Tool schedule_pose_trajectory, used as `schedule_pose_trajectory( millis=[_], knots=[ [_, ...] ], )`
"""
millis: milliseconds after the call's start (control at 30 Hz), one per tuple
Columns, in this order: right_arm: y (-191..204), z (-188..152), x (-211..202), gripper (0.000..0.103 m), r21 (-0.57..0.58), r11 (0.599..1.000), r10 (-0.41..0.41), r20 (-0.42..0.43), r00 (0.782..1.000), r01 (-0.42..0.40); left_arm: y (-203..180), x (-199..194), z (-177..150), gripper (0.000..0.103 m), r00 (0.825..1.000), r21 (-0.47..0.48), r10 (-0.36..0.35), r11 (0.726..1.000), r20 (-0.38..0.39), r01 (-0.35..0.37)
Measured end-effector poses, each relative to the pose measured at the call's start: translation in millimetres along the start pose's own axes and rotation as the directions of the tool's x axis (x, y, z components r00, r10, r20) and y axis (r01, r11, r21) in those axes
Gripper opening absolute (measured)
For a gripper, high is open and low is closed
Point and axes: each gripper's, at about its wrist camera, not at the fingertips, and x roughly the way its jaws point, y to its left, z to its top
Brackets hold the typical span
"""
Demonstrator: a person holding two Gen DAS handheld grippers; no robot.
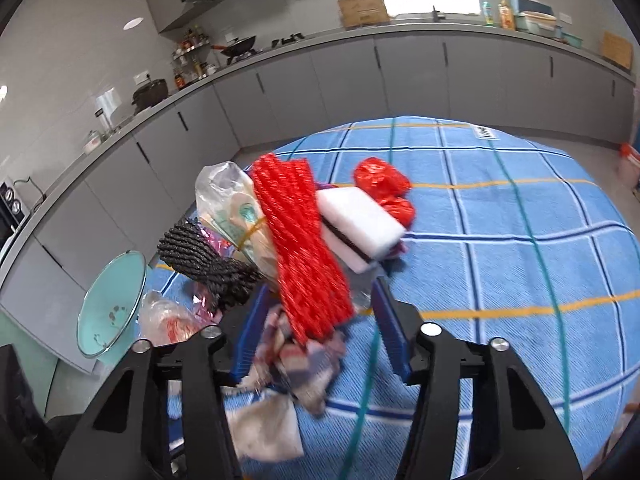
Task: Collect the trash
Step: 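Grasp the white tissue with the left tool while the right tool grasps the red mesh net, then carry the tissue with the left tool into the teal bin while the right tool drops the red net there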
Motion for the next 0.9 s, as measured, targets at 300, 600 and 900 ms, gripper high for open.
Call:
schedule_pose_trajectory(
  millis=[300,600,900],
  knots=[
    [-1,2,7,0.020,0.004,1.000,0.024,-0.020,1.000,-0.024,11,-14,-6,0.007,0.999,0.006,-0.027,1.000,0.027,0.027],
    [-1,8,-54,0.020,-0.003,1.000,0.008,0.099,0.995,-0.008,14,-54,4,0.006,0.990,-0.003,-0.050,0.999,0.134,0.050],
    [22,14,-69,0.020,-0.023,1.000,0.020,0.128,0.992,-0.017,55,-109,24,0.006,0.961,-0.099,0.033,0.995,0.273,-0.006]
  ],
)
